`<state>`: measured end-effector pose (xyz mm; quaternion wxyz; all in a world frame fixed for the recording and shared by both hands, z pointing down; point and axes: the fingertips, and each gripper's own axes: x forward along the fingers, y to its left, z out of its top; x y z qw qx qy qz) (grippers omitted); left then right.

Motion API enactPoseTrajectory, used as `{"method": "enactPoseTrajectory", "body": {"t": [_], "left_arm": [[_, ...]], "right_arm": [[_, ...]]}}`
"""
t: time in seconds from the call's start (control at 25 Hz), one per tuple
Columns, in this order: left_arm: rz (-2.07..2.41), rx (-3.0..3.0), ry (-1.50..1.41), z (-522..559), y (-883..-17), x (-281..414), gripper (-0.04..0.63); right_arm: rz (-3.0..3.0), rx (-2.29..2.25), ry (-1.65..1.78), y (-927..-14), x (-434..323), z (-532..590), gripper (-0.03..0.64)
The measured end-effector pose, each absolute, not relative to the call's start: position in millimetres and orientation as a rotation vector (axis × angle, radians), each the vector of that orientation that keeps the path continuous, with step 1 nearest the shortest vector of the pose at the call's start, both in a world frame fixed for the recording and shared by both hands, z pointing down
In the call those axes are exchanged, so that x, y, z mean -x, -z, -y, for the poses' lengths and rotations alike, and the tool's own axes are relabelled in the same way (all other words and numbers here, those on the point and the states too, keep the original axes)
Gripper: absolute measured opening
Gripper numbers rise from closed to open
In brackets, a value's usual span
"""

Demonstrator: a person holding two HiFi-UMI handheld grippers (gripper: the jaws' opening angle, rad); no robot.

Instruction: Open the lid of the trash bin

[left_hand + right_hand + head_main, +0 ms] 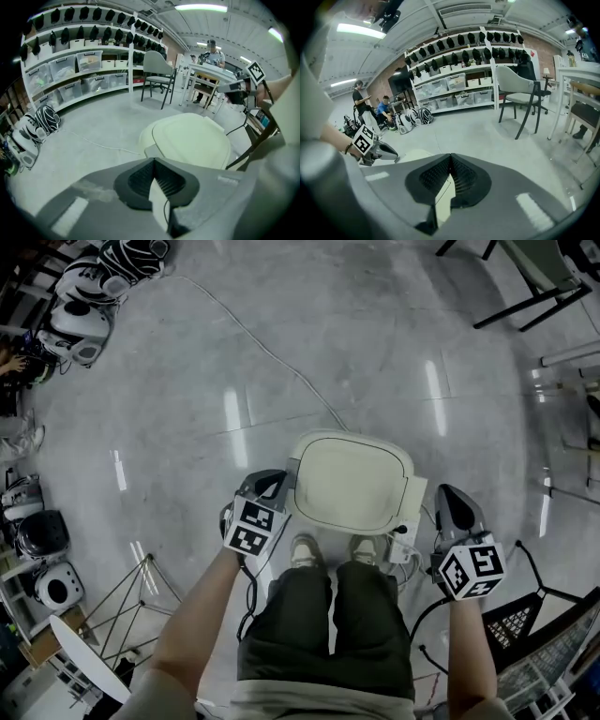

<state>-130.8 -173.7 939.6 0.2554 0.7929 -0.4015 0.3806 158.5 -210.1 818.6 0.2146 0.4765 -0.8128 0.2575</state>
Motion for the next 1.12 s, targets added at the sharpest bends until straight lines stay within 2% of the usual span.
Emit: {"method": "enactPoseTrajectory", "body": {"t": [0.32,0.52,0.76,1.12], "left_arm": [[1.039,-2.04,-0.974,174,-946,133,0.002],[1.084,-2.036,-0.989,176,-930,132,0.002],[1.165,-2.085,-0.897,182,-848,129,0.002],[1.281,-2.19,-0.809,183,-680,123,0.002]], "right_arm": [[2.221,-1.378,-0.709,-812,-183,204,0.003],[2.214,-1.445,-0.677,-775,-196,209,0.003],[2.185,-1.517,-0.632,-717,-221,206,0.003],[2.229,-1.55,-0.629,-601,-223,187,0.003]]}}
